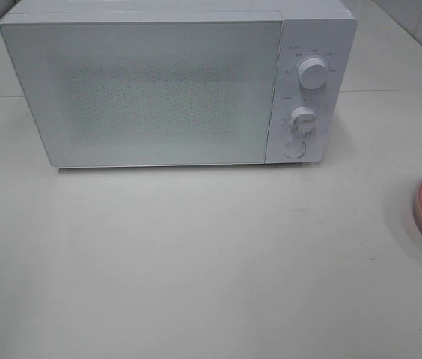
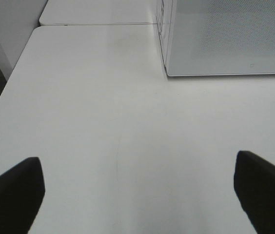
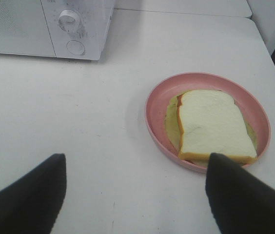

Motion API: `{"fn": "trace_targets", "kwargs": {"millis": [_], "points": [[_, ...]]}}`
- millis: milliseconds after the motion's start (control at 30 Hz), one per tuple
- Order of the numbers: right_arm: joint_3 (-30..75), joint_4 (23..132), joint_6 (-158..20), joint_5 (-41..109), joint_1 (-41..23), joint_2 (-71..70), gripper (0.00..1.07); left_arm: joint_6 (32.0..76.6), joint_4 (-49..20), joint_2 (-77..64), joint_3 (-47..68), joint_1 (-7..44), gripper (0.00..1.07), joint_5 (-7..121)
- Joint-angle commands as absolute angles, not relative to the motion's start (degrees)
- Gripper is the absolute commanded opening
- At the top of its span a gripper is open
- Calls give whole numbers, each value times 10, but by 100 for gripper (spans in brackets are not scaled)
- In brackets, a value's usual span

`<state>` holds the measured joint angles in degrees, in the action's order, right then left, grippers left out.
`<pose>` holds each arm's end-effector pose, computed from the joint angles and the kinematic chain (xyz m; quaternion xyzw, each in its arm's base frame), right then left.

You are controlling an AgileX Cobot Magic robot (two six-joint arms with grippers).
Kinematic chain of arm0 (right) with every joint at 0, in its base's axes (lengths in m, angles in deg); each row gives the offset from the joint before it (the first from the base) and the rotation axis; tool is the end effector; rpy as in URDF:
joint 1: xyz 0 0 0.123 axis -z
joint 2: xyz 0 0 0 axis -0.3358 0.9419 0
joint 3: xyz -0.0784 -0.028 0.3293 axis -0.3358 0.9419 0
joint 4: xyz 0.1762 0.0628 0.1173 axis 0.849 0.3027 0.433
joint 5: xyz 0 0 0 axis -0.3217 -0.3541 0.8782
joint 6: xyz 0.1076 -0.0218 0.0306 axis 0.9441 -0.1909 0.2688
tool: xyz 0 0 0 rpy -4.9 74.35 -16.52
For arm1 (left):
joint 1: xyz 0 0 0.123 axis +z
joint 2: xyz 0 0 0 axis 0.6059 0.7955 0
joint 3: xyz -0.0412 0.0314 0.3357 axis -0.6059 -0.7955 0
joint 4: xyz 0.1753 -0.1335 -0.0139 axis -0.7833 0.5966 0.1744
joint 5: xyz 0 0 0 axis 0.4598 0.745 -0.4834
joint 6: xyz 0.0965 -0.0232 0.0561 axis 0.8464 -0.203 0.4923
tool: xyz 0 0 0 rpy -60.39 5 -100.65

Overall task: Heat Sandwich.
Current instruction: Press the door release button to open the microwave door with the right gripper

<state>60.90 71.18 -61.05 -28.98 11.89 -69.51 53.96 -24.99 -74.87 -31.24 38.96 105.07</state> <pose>-0.0656 -0.0190 0.2558 -0.0307 0.8435 0.0012 0.5362 -0.0658 -0.0095 0.2532 0.0141 0.8463 -0.0147 0.5324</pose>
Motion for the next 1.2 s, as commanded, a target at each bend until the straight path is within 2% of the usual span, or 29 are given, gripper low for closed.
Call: {"fn": "trace_targets", "kwargs": {"millis": [33, 567, 1200], "points": [[609, 714, -610, -286, 121, -711, 76, 541, -245, -765, -314, 391, 101, 1047], [599, 714, -609, -282, 121, -702, 76, 541, -245, -765, -314, 391, 101, 1047], [577, 715, -608, -175, 121, -545, 76, 541, -245, -765, -314, 391, 101, 1047]]}}
